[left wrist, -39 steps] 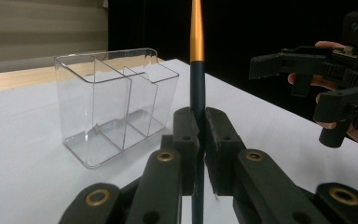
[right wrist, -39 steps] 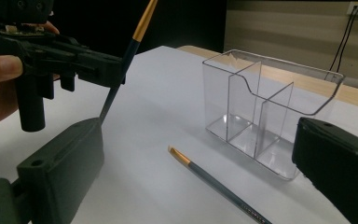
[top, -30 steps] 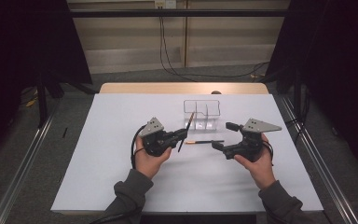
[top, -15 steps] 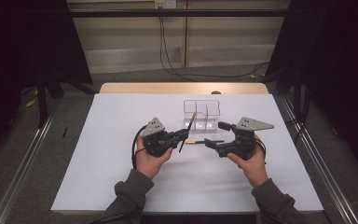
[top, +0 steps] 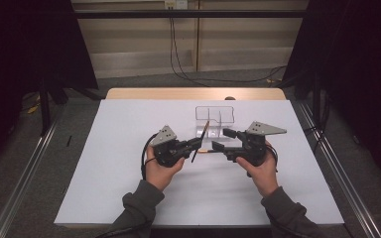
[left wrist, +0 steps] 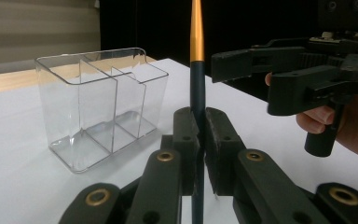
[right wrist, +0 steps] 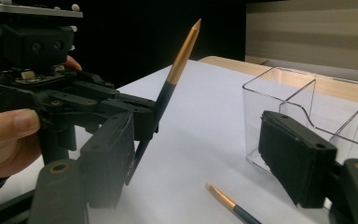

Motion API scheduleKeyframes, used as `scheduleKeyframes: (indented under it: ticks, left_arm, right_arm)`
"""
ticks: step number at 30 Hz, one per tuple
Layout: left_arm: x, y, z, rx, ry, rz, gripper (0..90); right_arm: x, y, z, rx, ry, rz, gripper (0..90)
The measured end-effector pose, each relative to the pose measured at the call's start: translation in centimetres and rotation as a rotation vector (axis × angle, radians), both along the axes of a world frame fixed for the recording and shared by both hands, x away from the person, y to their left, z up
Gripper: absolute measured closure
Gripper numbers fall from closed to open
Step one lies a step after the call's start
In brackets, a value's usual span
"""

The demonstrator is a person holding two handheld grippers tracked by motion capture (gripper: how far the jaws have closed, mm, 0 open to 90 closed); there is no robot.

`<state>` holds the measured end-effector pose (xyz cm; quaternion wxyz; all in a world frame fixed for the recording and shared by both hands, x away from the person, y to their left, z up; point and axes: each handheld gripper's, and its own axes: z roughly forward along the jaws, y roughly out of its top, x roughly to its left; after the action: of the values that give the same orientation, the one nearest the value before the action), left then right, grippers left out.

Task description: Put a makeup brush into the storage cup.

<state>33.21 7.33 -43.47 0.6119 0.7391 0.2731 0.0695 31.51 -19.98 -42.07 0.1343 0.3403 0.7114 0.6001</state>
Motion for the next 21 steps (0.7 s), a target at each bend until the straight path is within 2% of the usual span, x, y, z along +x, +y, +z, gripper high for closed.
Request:
scheduleKeyframes:
  ticks: [3, 6, 7, 12, 13, 17, 18, 21]
  left_arm:
    - [-0.03, -0.08, -0.06, -0.003, 0.001, -0.007, 83.8]
    - [-0.05, -0.12, -0.09, 0.011, -0.004, -0.016, 83.8]
    - [-0.09, -0.24, -0.14, -0.001, 0.007, -0.017, 83.8]
    - [-0.17, -0.37, -0.19, 0.015, -0.004, -0.036, 83.8]
    - [-0.27, -0.58, -0.24, 0.001, 0.000, -0.025, 83.8]
    - [-0.34, -0.73, -0.30, 0.017, -0.004, -0.041, 83.8]
    - [-0.41, -0.86, -0.33, 0.006, 0.002, -0.038, 83.8]
    - [-0.39, -0.91, -0.40, 0.011, -0.002, -0.053, 83.8]
  right_arm:
    - [0.09, 0.14, 0.02, -0.001, 0.002, 0.002, 29.9]
    - [0.17, 0.23, -0.02, 0.010, 0.014, 0.008, 33.9]
    - [0.23, 0.30, -0.07, 0.014, 0.016, 0.013, 35.0]
    - [0.36, 0.52, -0.06, 0.024, 0.028, 0.023, 43.0]
    - [0.39, 0.56, -0.02, 0.032, 0.031, 0.027, 44.1]
    - [0.60, 0.73, 0.20, 0.042, 0.039, 0.034, 48.8]
    - [0.65, 0.79, 0.25, 0.041, 0.040, 0.036, 50.0]
    - [0.75, 0.85, 0.38, 0.046, 0.043, 0.037, 52.9]
